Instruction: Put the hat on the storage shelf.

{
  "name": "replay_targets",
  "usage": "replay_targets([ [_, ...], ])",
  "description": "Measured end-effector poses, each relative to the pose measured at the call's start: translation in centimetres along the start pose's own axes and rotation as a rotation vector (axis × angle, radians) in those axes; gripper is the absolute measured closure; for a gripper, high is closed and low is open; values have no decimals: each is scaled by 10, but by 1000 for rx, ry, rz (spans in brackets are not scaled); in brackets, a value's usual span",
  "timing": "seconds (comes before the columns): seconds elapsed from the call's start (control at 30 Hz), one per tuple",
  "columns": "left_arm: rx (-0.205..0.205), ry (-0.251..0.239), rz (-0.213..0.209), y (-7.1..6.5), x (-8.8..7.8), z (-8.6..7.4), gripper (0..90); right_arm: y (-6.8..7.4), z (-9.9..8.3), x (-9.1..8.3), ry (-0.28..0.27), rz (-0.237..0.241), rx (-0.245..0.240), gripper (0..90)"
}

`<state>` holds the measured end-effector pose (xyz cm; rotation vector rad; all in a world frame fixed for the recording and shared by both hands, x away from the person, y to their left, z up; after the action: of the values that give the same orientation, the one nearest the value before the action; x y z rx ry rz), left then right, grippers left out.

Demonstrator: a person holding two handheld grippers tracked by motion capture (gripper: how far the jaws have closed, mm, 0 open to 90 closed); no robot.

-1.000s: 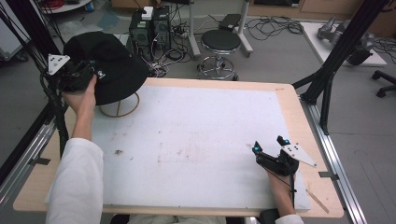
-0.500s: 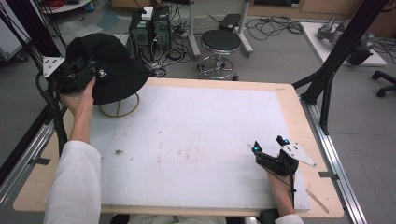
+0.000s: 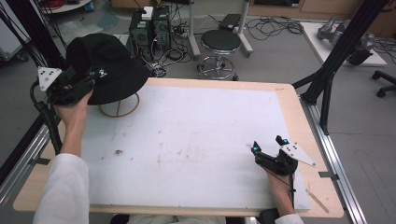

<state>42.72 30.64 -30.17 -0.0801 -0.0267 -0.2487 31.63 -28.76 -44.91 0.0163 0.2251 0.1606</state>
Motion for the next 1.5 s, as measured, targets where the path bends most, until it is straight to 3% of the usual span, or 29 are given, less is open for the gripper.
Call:
replay_targets([
  [0.23, 14, -47, 4, 4, -24, -3, 256, 2, 1, 0, -3, 0, -6, 72],
  [0.37, 23, -136, -5, 3, -42, 0, 262, 2, 1, 0, -2, -1, -7, 72],
  [0.47, 38, -145, -8, 2, -52, -1, 262, 1, 1, -2, -8, -7, -2, 71],
  [0.73, 50, -135, -12, -3, -75, -19, 259, 0, 1, -4, -8, -14, 2, 71],
  [0.93, 58, -121, -31, -7, -80, -35, 254, -1, 1, -5, -9, -13, 9, 71],
  [1.27, 43, -94, -47, -16, -99, -63, 232, -3, 0, -6, -11, -17, 20, 71],
  [1.5, 17, -67, -41, -13, -113, -82, 228, -4, 0, -7, -9, -18, 27, 72],
])
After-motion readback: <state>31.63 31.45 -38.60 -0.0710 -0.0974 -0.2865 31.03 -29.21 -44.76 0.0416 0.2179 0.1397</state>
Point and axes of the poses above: each handheld gripper's, and its own axes: x roughly forward along the jaws, z roughly out of its top, y roughly to its left, the point moved 4 cm from there along x, roughly forward along the jaws, and after that the axes turned 8 degrees about -z, right-handed, at the moved point
